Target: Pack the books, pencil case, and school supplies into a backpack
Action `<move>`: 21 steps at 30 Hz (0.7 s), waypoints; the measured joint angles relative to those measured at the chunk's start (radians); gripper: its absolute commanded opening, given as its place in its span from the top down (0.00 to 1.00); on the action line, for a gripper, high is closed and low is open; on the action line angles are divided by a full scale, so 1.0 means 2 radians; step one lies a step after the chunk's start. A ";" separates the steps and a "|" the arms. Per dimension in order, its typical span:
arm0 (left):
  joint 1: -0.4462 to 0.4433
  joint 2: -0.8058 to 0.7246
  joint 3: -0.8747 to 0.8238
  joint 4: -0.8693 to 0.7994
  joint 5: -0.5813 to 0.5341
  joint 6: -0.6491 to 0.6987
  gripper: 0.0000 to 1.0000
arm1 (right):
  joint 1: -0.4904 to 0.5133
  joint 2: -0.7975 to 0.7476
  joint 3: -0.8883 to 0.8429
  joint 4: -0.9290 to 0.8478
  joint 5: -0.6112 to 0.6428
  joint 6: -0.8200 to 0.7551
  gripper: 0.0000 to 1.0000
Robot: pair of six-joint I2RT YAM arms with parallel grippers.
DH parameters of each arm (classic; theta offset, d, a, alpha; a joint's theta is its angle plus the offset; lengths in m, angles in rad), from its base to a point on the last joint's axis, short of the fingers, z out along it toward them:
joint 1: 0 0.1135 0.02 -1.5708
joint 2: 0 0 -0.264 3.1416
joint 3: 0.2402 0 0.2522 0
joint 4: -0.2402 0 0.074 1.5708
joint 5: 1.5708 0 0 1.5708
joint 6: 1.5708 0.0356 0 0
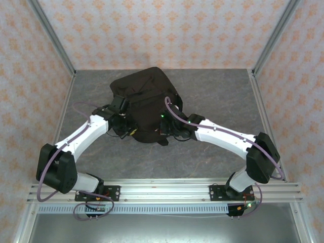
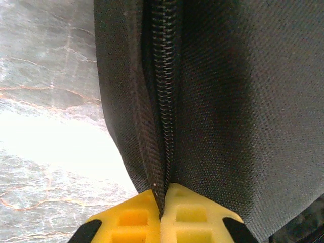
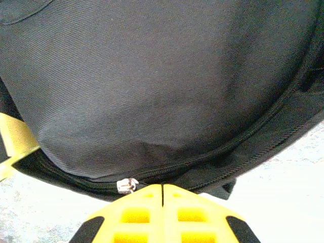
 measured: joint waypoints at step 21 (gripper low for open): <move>0.042 -0.043 -0.006 -0.016 0.004 0.078 1.00 | -0.057 0.033 0.061 -0.022 -0.049 -0.068 1.00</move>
